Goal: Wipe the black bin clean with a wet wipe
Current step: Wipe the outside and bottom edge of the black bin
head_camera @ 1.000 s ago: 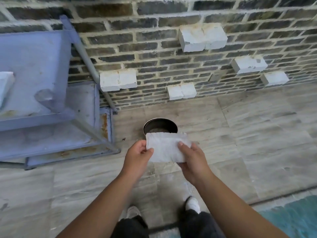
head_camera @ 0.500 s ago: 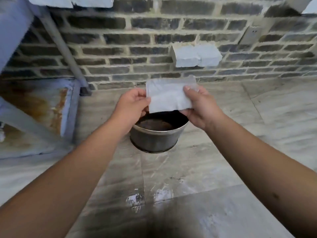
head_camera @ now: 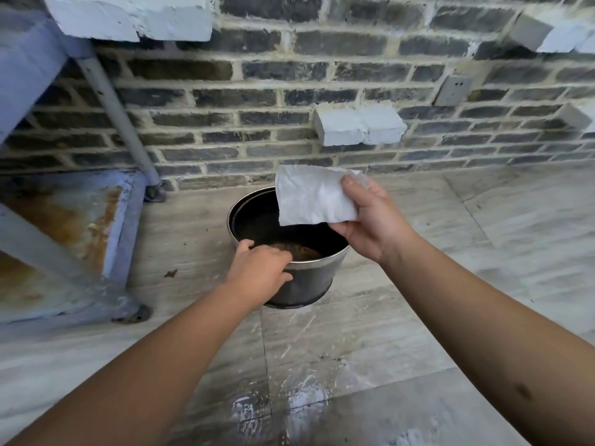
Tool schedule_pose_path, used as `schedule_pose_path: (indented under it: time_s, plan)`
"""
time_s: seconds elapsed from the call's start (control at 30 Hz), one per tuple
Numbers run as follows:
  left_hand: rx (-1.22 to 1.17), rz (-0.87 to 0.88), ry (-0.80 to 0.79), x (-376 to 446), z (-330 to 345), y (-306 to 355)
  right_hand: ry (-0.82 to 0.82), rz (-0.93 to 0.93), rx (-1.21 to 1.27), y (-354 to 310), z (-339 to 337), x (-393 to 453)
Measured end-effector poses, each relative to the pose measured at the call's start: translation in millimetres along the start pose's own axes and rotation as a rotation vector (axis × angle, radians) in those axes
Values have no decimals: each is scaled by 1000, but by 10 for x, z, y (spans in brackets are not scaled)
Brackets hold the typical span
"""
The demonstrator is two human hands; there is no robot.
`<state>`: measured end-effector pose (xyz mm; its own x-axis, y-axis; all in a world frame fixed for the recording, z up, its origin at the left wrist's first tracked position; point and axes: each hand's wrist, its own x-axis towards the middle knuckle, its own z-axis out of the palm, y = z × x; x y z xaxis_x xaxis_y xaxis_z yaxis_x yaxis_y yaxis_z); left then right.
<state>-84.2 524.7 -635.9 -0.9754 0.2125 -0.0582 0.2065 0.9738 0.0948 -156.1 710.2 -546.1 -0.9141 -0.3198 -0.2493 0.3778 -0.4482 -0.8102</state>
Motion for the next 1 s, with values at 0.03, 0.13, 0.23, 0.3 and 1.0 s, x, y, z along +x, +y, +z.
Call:
schedule_pose_path:
  time_s: [0.03,0.13,0.23,0.3,1.0]
  plan:
    - [27,0,0,13,-2,-2,-6,0,-3,10,-12,-19]
    - [16,-3,-22,19,-42,-17,-10,-5,37,-36,-55,-73]
    - [-25,29,-33,2,-64,-79,-34,-12,65,-92,-107,-87]
    - [-136,50,-14,39,-167,-145,-30,-24,54,-121,-140,-89]
    - [-423,-264,14,444,-128,-707,90,-194,-467,328,-391,47]
